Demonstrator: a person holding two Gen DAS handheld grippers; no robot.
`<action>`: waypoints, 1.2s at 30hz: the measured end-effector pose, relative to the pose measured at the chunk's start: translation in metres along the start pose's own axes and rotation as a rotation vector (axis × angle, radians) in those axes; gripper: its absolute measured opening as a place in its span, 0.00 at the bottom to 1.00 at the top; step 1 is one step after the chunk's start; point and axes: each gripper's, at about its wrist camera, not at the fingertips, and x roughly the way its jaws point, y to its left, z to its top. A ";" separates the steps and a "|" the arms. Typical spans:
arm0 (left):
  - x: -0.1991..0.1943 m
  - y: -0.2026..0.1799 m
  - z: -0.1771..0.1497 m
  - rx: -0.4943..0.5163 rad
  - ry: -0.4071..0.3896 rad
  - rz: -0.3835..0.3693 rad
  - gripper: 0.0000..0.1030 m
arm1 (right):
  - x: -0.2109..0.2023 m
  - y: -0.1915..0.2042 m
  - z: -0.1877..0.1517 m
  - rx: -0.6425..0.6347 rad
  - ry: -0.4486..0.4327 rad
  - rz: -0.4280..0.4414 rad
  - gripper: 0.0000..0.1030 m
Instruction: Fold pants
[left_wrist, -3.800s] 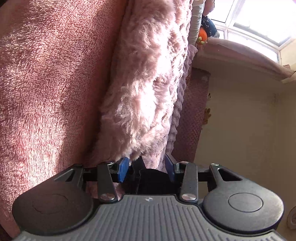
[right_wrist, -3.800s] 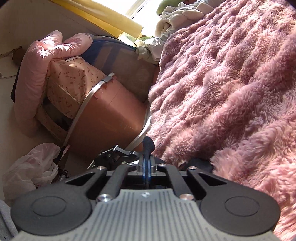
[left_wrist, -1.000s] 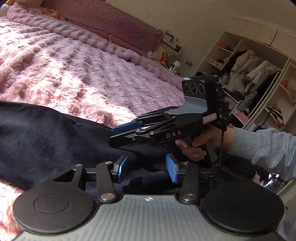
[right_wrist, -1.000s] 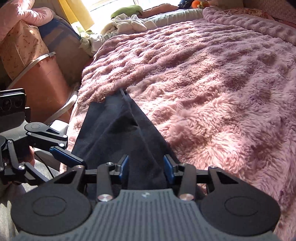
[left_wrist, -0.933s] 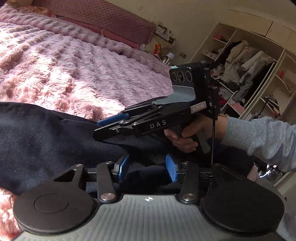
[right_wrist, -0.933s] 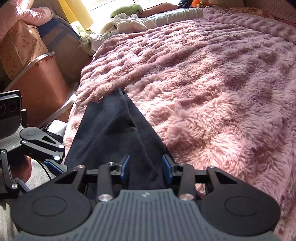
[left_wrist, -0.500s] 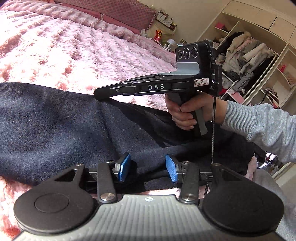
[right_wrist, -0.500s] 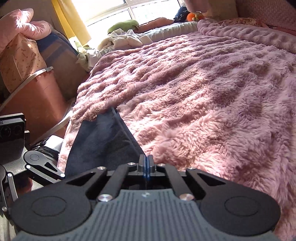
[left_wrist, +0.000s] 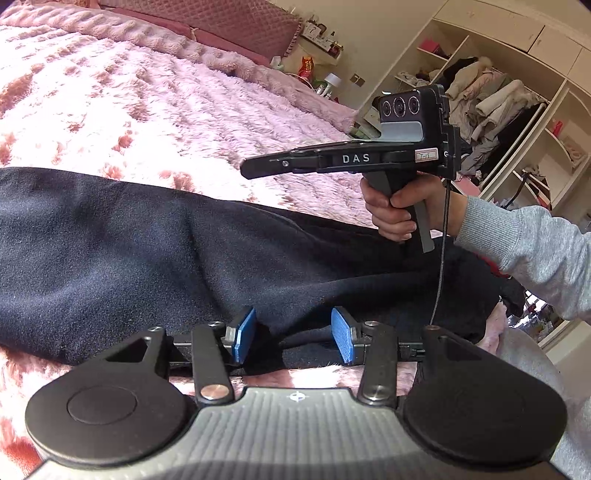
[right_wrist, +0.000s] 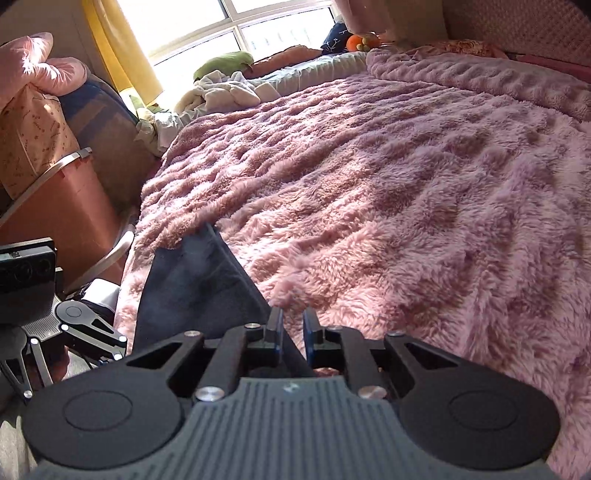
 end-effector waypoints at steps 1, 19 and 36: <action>0.000 -0.002 0.001 0.008 -0.001 -0.014 0.49 | -0.010 -0.003 -0.004 -0.007 0.027 -0.006 0.08; 0.033 -0.019 0.023 -0.051 -0.003 -0.225 0.49 | -0.059 -0.027 -0.069 -0.029 0.177 -0.006 0.03; 0.032 -0.014 0.016 -0.024 0.025 -0.142 0.49 | -0.082 -0.035 -0.062 -0.015 0.025 -0.142 0.00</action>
